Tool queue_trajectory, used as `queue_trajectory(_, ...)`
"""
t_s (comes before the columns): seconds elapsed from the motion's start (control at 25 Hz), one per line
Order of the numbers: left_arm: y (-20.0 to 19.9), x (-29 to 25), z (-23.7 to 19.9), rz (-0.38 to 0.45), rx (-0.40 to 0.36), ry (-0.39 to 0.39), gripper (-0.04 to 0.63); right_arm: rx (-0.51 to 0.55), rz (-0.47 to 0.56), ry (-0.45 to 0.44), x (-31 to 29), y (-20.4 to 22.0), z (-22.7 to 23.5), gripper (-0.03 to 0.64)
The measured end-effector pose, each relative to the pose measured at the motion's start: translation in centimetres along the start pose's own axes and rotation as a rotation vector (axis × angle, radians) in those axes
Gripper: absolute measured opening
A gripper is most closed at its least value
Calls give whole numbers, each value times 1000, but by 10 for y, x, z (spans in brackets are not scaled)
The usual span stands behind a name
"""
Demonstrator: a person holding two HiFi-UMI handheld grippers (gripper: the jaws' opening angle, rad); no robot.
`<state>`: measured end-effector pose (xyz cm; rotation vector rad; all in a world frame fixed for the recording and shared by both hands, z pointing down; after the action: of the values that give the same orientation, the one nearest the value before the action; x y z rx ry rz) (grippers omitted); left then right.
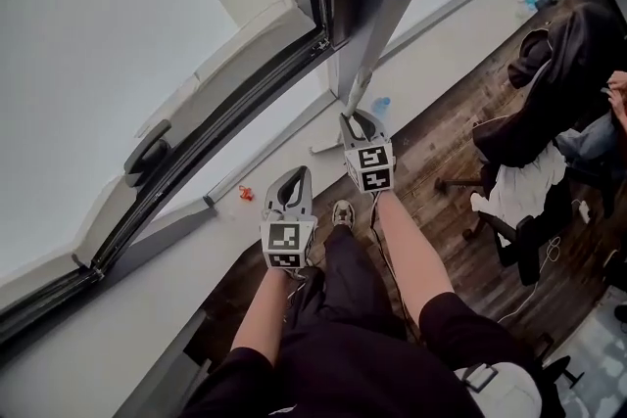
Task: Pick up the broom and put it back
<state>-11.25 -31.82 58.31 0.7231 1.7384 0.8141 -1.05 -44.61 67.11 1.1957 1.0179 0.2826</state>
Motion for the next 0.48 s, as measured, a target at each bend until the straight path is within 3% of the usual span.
queue_trajectory(0.48,2,7,3,-19,6,-26,0,-17,12,10,-46,-16,25,94)
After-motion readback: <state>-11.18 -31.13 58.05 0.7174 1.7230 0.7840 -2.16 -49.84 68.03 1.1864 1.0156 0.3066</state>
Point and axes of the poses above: the fingertips, and each gripper's own axes: x backward along the fingers, z to its right, y out of its underside, the point moved 3 cm from there along x, backward along the fingers, and after that the axes turned 9 degrees about x, right-handed, at the moved point
